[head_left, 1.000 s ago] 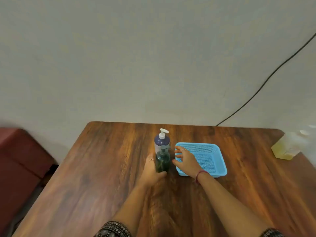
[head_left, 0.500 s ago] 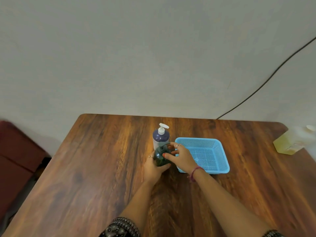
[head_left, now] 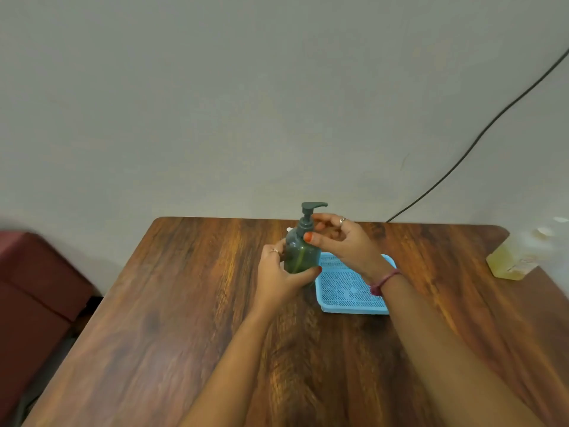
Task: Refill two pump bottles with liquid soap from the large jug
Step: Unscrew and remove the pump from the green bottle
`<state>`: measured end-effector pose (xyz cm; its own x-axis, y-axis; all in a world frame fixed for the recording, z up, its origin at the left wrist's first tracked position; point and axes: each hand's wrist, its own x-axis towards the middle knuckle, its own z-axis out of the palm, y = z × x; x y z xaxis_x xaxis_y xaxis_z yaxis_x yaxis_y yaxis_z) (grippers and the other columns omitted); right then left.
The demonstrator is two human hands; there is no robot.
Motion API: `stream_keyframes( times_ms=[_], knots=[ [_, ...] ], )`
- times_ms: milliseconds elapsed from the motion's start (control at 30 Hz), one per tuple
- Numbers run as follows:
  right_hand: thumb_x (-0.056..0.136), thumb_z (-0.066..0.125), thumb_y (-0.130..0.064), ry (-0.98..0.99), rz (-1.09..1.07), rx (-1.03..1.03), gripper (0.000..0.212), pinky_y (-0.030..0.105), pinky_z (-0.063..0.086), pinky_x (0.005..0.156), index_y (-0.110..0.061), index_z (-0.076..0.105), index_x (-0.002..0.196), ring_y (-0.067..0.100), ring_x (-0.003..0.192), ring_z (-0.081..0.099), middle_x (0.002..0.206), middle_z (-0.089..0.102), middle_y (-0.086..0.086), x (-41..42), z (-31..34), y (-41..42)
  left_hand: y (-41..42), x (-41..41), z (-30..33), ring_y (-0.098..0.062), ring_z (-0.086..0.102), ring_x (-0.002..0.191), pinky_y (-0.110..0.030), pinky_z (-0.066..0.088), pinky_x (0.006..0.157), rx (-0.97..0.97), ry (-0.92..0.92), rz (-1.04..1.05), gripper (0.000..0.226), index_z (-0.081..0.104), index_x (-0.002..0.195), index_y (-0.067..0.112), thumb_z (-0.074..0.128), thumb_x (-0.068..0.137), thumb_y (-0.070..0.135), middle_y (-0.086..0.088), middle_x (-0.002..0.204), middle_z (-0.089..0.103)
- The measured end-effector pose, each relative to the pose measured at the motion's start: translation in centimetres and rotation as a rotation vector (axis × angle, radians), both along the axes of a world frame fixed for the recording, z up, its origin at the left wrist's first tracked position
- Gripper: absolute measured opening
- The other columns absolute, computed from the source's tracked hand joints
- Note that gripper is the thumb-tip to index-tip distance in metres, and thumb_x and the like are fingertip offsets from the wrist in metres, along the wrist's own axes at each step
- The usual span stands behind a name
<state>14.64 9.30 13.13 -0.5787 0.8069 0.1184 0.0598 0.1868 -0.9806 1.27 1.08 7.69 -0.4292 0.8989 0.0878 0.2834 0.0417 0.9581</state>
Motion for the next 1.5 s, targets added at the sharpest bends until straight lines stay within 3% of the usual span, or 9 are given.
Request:
stream_keyframes(
  times_ms=[400,533,633,733,867,967,1133,1333,1500],
  knots=[
    [0.076,0.073,-0.045,0.092,-0.182,0.091,0.031,0.047,0.048,0.097,-0.023,0.073,0.099,0.017,0.102,0.066,0.100,0.072,-0.003,1.0,4.2,-2.2,-2.4,2.7,5.1,-0.003,0.060,0.101,-0.009,0.050,0.074,0.075,0.064,0.023,0.070,0.058,0.123,0.019,0.088,0.062,0.034,0.011,0.113,0.061],
    [0.089,0.062,-0.025,0.164,-0.038,0.008,0.023,0.032,0.050,0.093,-0.015,0.070,0.108,0.011,0.106,0.065,0.111,0.071,0.000,2.3,6.9,-2.3,-3.2,3.0,7.1,0.000,0.061,0.100,-0.009,0.050,0.076,0.121,0.027,-0.009,0.072,0.058,0.126,0.023,0.084,0.060,0.040,0.012,0.114,0.065],
    [0.083,0.062,-0.038,0.175,0.054,-0.062,0.031,0.033,0.044,0.100,-0.025,0.068,0.110,0.010,0.116,0.060,0.115,0.070,-0.005,3.5,9.0,-2.5,-3.5,3.5,8.3,-0.001,0.061,0.103,-0.016,0.052,0.082,0.144,0.015,-0.003,0.070,0.058,0.127,0.025,0.085,0.063,0.038,0.013,0.115,0.065],
    [0.069,0.071,-0.039,0.248,-0.070,0.006,0.045,0.017,0.048,0.082,-0.021,0.062,0.109,0.002,0.096,0.065,0.101,0.070,-0.006,3.9,10.4,-3.2,-3.7,4.1,9.2,-0.002,0.062,0.103,-0.023,0.054,0.086,0.164,0.022,0.015,0.072,0.057,0.128,0.025,0.086,0.063,0.038,0.013,0.115,0.065],
    [0.069,0.082,-0.022,0.302,-0.217,0.092,0.032,0.024,0.054,0.078,-0.017,0.063,0.093,0.012,0.085,0.067,0.091,0.070,0.002,3.5,11.0,-4.2,-4.0,5.0,10.0,-0.002,0.062,0.102,-0.027,0.057,0.085,0.163,0.042,-0.007,0.072,0.055,0.129,0.023,0.086,0.065,0.034,0.011,0.116,0.064],
    [0.089,0.062,-0.013,0.326,-0.140,0.010,0.017,0.018,0.046,0.080,-0.017,0.066,0.105,0.004,0.096,0.066,0.101,0.072,0.000,4.6,11.5,-4.3,-4.1,5.5,10.4,-0.003,0.062,0.103,-0.029,0.057,0.086,0.170,0.028,0.009,0.073,0.055,0.130,0.023,0.086,0.065,0.035,0.011,0.117,0.064],
    [0.076,0.072,-0.029,0.382,-0.171,0.006,0.047,0.017,0.049,0.082,-0.014,0.060,0.119,0.008,0.104,0.064,0.112,0.068,0.002,4.9,11.8,-5.1,-4.2,6.1,11.0,-0.003,0.062,0.102,-0.031,0.058,0.085,0.177,0.030,0.019,0.074,0.056,0.128,0.023,0.086,0.062,0.037,0.011,0.116,0.065],
    [0.091,0.060,-0.011,0.377,-0.137,-0.016,0.027,0.015,0.049,0.078,-0.015,0.061,0.117,0.010,0.102,0.065,0.110,0.070,0.005,4.9,11.9,-5.5,-4.3,6.6,11.5,-0.005,0.062,0.103,-0.035,0.059,0.084,0.178,0.012,0.027,0.075,0.055,0.130,0.021,0.086,0.063,0.034,0.009,0.116,0.064],
    [0.075,0.074,-0.030,0.387,-0.189,0.043,0.055,0.020,0.049,0.082,-0.016,0.055,0.125,0.013,0.103,0.064,0.105,0.068,0.000,4.7,12.2,-5.8,-4.6,6.7,11.7,-0.005,0.062,0.104,-0.037,0.059,0.083,0.176,0.024,0.023,0.076,0.054,0.131,0.021,0.086,0.063,0.035,0.009,0.117,0.063]
  ],
)
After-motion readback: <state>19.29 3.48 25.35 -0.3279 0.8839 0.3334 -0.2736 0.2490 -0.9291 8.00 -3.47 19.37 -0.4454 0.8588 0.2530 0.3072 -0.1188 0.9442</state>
